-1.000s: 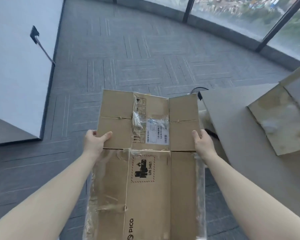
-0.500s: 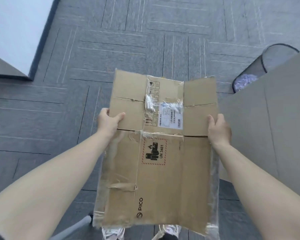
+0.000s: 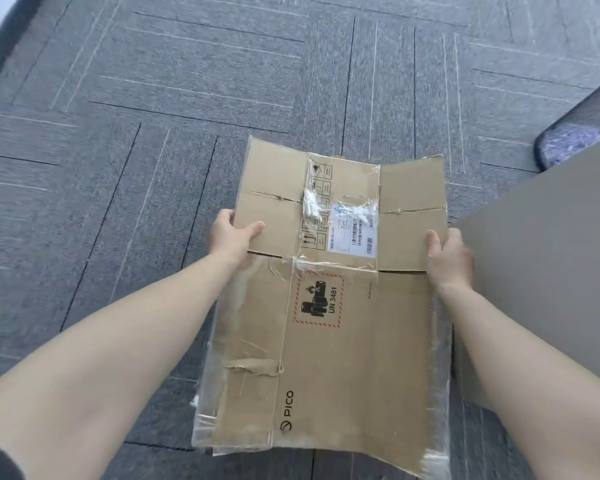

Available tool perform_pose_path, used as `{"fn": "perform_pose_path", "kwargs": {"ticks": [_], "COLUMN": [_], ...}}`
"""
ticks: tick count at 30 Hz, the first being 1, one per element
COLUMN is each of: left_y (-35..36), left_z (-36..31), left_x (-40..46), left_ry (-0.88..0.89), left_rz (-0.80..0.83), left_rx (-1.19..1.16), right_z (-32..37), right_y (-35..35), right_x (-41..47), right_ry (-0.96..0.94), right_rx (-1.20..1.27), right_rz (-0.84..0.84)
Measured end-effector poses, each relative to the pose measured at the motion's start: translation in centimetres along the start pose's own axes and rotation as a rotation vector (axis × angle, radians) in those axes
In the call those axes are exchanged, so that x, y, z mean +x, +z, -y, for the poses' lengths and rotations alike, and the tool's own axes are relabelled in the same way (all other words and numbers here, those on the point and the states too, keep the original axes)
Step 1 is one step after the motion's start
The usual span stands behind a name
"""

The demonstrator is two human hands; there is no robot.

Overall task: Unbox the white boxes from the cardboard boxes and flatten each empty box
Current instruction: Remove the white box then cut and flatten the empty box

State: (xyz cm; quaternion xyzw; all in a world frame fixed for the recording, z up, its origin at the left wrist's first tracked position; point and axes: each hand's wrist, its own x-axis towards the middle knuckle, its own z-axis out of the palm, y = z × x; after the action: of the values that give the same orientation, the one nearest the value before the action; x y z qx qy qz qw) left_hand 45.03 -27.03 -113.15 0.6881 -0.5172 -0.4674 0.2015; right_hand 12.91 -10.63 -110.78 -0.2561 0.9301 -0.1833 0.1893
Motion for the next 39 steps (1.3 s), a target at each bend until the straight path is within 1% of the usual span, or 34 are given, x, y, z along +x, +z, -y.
{"fn": "perform_pose_path", "kwargs": {"ticks": [4,6,11,15,17,19,24,26,29,31,34,36,39], "left_y": [2.2,2.7,2.9,2.4,2.1,2.0,1.8,1.8,1.4,0.6,-1.5,-3.4,-6.7], "left_z": [2.2,2.9,3.7,4.3,4.9,5.2,5.0,4.8,4.0,3.0,-0.3,-3.5,-10.1], "left_x": [1.7,2.2,1.9,2.6,3.3,3.5,3.9,3.6,2.3,0.9,-2.3,-5.3,-10.9], "left_ry": [-0.001,-0.002,0.054,0.042,0.019,0.016,0.0,0.023,0.06,0.082,0.119,0.149,0.2], "left_rz": [0.124,0.15,0.064,0.041,0.063,0.08,0.092,0.079,0.061,0.071,0.131,0.188,0.264], "left_rx": [0.074,0.105,0.3,0.283,0.201,0.21,0.374,0.471,0.582,0.619,0.611,0.59,0.564], "right_z": [-1.1,-1.8,-2.8,-2.5,-2.5,-2.8,-3.5,-3.4,-2.6,-1.4,1.6,4.2,8.5], "right_y": [2.5,3.5,5.0,5.5,5.9,6.6,7.7,7.9,7.7,6.7,3.4,0.0,-6.3], "right_x": [1.6,2.0,1.9,1.9,1.7,1.6,0.9,0.3,-1.3,-2.7,-5.9,-8.8,-13.3], "right_ry": [0.012,0.046,0.092,0.072,0.069,0.086,0.126,0.086,-0.003,-0.06,-0.089,-0.107,-0.139], "right_rx": [-0.045,-0.069,-0.109,-0.071,-0.053,-0.051,-0.195,-0.287,-0.377,-0.38,-0.332,-0.288,-0.231], "right_rz": [-0.001,0.023,0.079,0.076,0.113,0.146,0.101,0.069,0.081,0.113,0.176,0.219,0.281]}}
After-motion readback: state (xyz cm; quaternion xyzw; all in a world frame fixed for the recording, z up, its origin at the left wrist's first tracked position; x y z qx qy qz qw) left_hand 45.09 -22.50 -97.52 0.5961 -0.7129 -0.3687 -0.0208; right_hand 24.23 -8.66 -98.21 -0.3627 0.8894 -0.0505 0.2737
